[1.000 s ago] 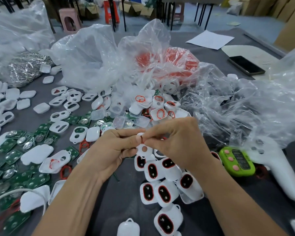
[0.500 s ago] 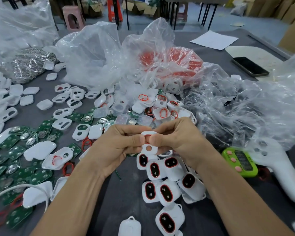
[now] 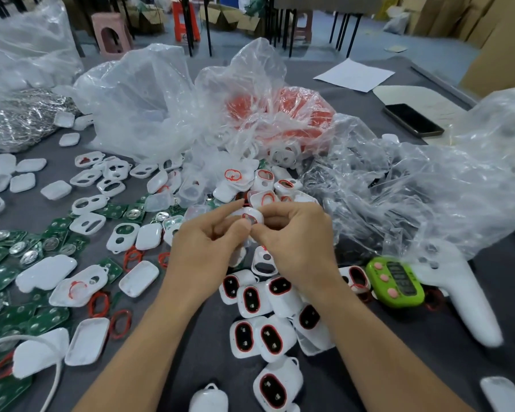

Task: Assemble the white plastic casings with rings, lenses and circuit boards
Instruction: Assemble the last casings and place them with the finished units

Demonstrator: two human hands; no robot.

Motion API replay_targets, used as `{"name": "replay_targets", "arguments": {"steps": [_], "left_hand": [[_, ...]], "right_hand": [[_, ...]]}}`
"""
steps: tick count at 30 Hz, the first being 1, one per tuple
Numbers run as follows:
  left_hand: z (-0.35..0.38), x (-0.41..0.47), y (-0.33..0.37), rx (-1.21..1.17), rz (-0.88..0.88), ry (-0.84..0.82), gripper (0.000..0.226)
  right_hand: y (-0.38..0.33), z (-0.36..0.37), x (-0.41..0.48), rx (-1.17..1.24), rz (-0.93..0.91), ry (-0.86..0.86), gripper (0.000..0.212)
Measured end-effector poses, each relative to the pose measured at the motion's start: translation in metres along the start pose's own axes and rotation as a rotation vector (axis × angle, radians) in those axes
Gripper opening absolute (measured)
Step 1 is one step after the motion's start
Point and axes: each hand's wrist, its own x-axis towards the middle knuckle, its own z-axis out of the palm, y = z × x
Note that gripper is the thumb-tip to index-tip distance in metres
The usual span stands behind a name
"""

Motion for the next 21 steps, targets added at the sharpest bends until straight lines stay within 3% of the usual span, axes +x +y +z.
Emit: {"name": "replay_targets", "arguments": {"steps": [3,7,8,10,14,17,19,21], "left_hand": [[0.001,0.000,0.001,-0.146,-0.036,-0.142,0.043],[0.000,0.001,0.002,-0.329,-0.072,-0.042,0.032],[0.001,0.001,0.003,-0.379,-0.107,-0.024,0.026],[0.000,0.001,0.005,-0.400,-0.170,-0.020,0.017],[-0.009,0.002,0.005,-0.368,-0.259,0.002,0.027],[-0.012,0.007,0.006,-0.460,-0.347,-0.022,0.030],[-0.014,0.010,0.007,-0.631,-0.440,-0.074,0.030],[-0.019,0.011,0.008,-0.802,-0.512,-0.149,0.031]], "right_hand": [[-0.004,0.003,-0.007,-0.098,-0.137,0.015,0.017],[-0.016,-0.010,-0.003,0.255,0.068,-0.283,0.031],[-0.018,-0.018,0.001,0.251,0.092,-0.280,0.031],[-0.020,-0.041,0.011,0.090,0.084,-0.104,0.025],[-0.023,-0.115,0.044,-0.357,-0.046,0.301,0.024],[-0.008,-0.167,0.093,-0.781,0.157,0.399,0.017],[0.007,-0.180,0.113,-1.076,0.351,0.192,0.024],[0.015,-0.172,0.117,-1.227,0.339,-0.137,0.023]]}}
